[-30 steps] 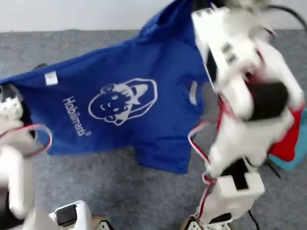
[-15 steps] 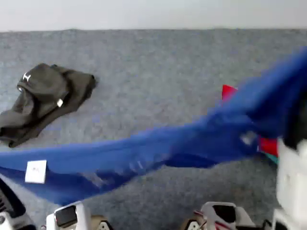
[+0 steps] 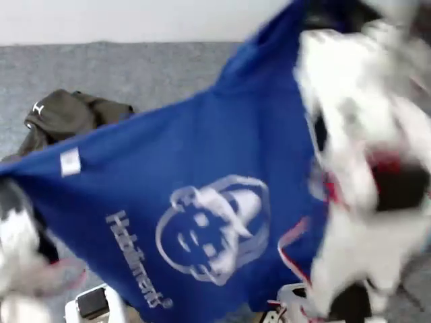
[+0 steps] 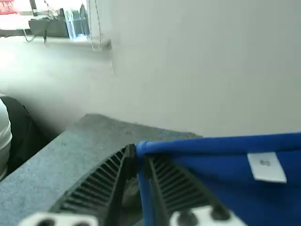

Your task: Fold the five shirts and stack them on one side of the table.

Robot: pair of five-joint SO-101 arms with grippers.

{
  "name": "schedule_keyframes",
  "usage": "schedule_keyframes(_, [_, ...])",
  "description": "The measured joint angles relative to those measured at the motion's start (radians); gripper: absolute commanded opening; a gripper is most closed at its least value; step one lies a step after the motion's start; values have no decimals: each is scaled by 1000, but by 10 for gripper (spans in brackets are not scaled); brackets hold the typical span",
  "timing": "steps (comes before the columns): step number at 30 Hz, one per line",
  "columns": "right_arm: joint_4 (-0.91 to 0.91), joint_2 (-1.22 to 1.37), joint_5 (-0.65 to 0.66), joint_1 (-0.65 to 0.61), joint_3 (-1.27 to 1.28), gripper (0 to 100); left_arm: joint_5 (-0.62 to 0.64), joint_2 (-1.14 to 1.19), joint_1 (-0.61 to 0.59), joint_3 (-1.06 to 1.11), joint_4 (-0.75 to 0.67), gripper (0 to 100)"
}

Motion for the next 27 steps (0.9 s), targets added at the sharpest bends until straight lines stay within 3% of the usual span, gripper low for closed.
schedule_keyframes(3, [-69,161,0,-23,2,8,0,8,9,242,-216,15])
schedule_keyframes(7, [-232,381,0,-25,3,8,0,120,68,582,-657,26])
schedule_keyframes(11, [-301,555,0,-23,-6,8,0,356,98,628,-1023,20])
schedule_keyframes(13, [-284,611,0,-23,-41,8,0,497,98,562,-1036,14])
schedule_keyframes(17, [-213,666,0,-23,-141,8,0,695,110,399,-914,14])
schedule_keyframes(24, [-52,680,3,-20,-189,8,0,740,149,336,-724,14])
schedule_keyframes(27, [87,678,95,-20,-189,8,-11,740,149,336,-641,14])
